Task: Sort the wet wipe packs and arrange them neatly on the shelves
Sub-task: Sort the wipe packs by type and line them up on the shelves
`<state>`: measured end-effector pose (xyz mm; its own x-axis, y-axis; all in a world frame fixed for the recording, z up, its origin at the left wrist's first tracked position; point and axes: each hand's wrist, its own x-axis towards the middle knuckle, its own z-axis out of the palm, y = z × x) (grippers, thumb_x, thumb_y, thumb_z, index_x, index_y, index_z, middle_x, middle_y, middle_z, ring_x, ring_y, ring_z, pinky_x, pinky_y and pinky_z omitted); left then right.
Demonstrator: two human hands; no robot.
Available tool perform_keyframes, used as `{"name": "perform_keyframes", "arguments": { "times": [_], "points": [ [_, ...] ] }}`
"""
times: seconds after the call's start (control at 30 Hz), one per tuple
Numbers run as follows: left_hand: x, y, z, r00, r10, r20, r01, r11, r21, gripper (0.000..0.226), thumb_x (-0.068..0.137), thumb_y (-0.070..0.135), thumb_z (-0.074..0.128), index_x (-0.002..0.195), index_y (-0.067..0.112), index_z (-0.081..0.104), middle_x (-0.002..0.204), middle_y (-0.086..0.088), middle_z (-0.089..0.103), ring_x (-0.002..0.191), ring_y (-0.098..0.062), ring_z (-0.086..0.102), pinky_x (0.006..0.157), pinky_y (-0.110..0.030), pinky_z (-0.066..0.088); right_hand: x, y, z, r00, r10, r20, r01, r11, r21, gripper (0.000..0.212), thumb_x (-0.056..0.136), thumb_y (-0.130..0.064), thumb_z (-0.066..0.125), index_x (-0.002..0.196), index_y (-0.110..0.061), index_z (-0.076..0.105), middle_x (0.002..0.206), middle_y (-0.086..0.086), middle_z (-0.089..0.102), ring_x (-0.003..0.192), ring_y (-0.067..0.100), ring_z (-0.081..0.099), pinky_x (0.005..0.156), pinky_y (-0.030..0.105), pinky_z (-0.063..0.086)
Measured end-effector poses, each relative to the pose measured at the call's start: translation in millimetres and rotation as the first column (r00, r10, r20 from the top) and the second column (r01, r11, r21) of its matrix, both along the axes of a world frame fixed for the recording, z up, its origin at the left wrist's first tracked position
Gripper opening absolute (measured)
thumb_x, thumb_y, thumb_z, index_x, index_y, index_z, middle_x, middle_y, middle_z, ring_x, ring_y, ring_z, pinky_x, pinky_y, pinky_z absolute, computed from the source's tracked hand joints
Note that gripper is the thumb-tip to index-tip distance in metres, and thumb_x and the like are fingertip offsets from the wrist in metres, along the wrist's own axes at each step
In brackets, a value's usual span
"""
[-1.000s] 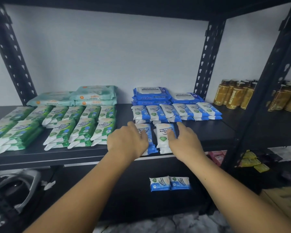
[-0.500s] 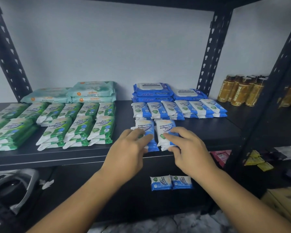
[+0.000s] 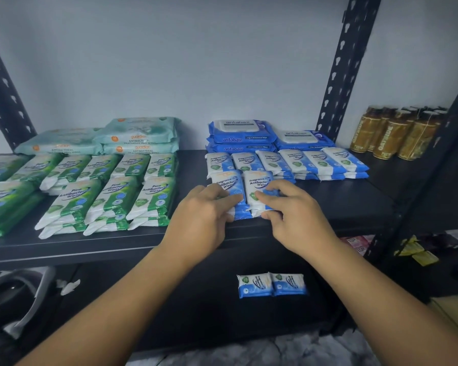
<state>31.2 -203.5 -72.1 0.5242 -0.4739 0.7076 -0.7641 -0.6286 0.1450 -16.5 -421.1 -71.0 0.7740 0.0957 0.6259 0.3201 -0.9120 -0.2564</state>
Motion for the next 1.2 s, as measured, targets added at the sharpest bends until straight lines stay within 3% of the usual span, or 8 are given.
{"name": "perform_keyframes", "arguments": {
  "times": [0.33,0.5,0.6,0.7,0.8,0.9,1.0,1.2],
  "points": [
    [-7,-5,-18,0.998,0.052,-0.035,-0.053,0.998,-0.046,0.043,0.088,0.005,0.068,0.127,0.023,0.065,0.114,0.002,0.062,0.09,-0.024,0.051,0.073,-0.042,0.054,-8,9,-18,0.993,-0.089,0.083,0.089,0.996,0.004,0.05,0.085,-0.008,0.07,0.133,-0.022,0.066,0.112,0.002,0.039,0.107,0.024,0.048,0.066,0.043,0.058],
    [-26,-3,-15,0.989,0.048,-0.137,-0.063,0.992,-0.106,0.058,0.091,0.008,0.065,0.146,0.021,0.051,0.142,-0.007,0.048,0.125,-0.028,0.047,0.104,-0.042,0.047,-32,20,-15,0.984,-0.176,-0.013,0.176,0.968,0.181,0.087,0.085,-0.008,0.07,0.158,-0.027,0.026,0.132,0.003,0.03,0.124,0.021,0.035,0.102,0.03,0.036],
    [-63,3,-22,0.995,0.048,-0.092,-0.064,0.982,-0.178,0.061,0.088,0.009,0.067,0.146,0.015,0.05,0.146,-0.011,0.042,0.135,-0.029,0.039,0.115,-0.038,0.033,-69,26,-40,0.935,-0.349,0.056,0.304,0.875,0.375,0.078,0.08,-0.004,0.069,0.15,-0.02,0.039,0.133,0.007,0.034,0.122,0.024,0.035,0.1,0.031,0.031],
    [-100,7,-58,0.992,-0.061,-0.106,0.038,0.978,-0.204,0.04,0.086,0.007,0.061,0.126,0.013,0.063,0.125,-0.001,0.054,0.113,-0.022,0.052,0.1,-0.034,0.044,-102,24,-96,0.921,-0.388,-0.044,0.361,0.804,0.473,0.059,0.071,0.006,0.068,0.126,-0.015,0.059,0.12,0.006,0.046,0.11,0.027,0.046,0.094,0.037,0.04],
    [-109,7,-114,0.941,-0.079,-0.328,0.049,0.994,-0.098,0.03,0.084,0.012,0.054,0.11,0.022,0.064,0.109,0.011,0.058,0.099,-0.015,0.056,0.085,-0.033,0.052,-115,16,-142,0.837,-0.31,-0.452,0.544,0.563,0.622,0.036,0.076,0.006,0.062,0.09,-0.027,0.068,0.09,0.002,0.065,0.087,0.03,0.064,0.08,0.04,0.053],
    [-98,3,-161,0.811,-0.02,-0.585,0.037,0.999,0.017,0.031,0.082,0.02,0.052,0.108,0.028,0.067,0.107,0.014,0.062,0.101,-0.011,0.058,0.087,-0.034,0.053,-115,2,-173,0.645,-0.109,-0.756,0.75,0.277,0.6,0.023,0.08,0.0,0.059,0.088,-0.017,0.072,0.073,0.004,0.068,0.072,0.029,0.064,0.069,0.042,0.055],
    [-84,-4,-184,0.664,0.022,-0.748,0.037,0.997,0.062,0.035,0.083,0.026,0.052,0.112,0.027,0.071,0.111,0.01,0.066,0.105,-0.011,0.063,0.093,-0.029,0.051,-110,-11,-187,0.595,0.068,-0.801,0.801,0.023,0.598,0.02,0.089,0.0,0.053,0.097,-0.01,0.068,0.067,0.008,0.061,0.055,0.023,0.053,0.051,0.028,0.043],
    [-38,-29,-228,0.533,0.059,-0.844,0.045,0.994,0.098,0.037,0.085,0.026,0.058,0.12,0.021,0.069,0.116,0.002,0.066,0.103,-0.013,0.064,0.094,-0.033,0.052,-75,-40,-204,0.547,0.191,-0.815,0.837,-0.128,0.532,0.009,0.1,-0.015,0.055,0.101,-0.008,0.061,0.087,0.01,0.061,0.078,0.026,0.061,0.072,0.037,0.05]
  ]
}}
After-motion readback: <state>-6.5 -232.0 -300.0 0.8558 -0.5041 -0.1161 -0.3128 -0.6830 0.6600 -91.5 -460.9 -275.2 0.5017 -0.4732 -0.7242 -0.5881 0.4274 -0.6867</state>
